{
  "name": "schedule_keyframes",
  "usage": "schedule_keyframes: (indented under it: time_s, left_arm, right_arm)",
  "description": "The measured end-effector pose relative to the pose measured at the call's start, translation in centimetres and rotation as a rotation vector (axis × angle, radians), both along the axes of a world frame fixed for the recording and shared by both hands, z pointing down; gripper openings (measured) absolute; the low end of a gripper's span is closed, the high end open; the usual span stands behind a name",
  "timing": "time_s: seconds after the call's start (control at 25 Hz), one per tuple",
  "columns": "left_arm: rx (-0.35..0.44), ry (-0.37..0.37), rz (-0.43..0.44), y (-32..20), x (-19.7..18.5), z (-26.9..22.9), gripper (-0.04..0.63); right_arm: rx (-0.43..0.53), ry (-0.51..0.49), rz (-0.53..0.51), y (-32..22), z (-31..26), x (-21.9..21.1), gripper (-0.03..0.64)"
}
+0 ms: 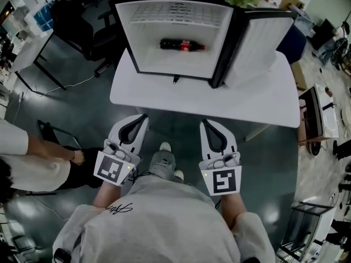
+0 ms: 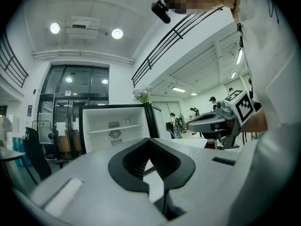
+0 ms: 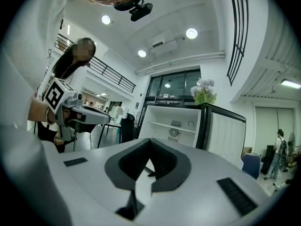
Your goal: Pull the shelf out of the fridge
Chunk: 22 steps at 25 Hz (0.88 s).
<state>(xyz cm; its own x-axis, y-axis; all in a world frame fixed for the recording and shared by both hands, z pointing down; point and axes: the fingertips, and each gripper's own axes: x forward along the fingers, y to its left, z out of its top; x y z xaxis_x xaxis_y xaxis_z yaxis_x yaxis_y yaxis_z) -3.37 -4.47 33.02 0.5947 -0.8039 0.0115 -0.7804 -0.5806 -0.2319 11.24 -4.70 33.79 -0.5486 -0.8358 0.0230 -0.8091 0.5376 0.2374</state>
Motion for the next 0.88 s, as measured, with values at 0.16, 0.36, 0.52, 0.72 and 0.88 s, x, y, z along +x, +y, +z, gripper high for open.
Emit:
schedule_keyframes:
  time_s: [0.16, 0.36, 0.52, 0.72, 0.88]
  left_arm:
    - [0.007, 0.004, 0.004, -0.7, 0.0, -0.2, 0.005]
    - [0.016, 0.015, 0.024, -2.4, 0.3, -0.3, 0.005]
    - [0.021, 0.024, 0.034, -4.4, 0.2, -0.5, 0.005]
    - [0.022, 0.028, 0.037, -6.6, 0.0, -0.9, 0.005]
    - [0.019, 0.030, 0.039, -8.7, -0.3, -1.1, 0.005]
  right_arm:
    - [0.005, 0.003, 0.007, -0.6, -0.1, 0.2, 0.011]
    - [0.014, 0.002, 0.027, -1.8, -0.4, 0.6, 0.011]
    - [0.005, 0.016, 0.045, -3.5, -0.4, 0.7, 0.011]
    - [0.024, 0.018, 0.050, -5.8, -0.8, 0.7, 0.011]
    - [0.019, 0.022, 0.056, -7.8, -1.0, 0.4, 0.011]
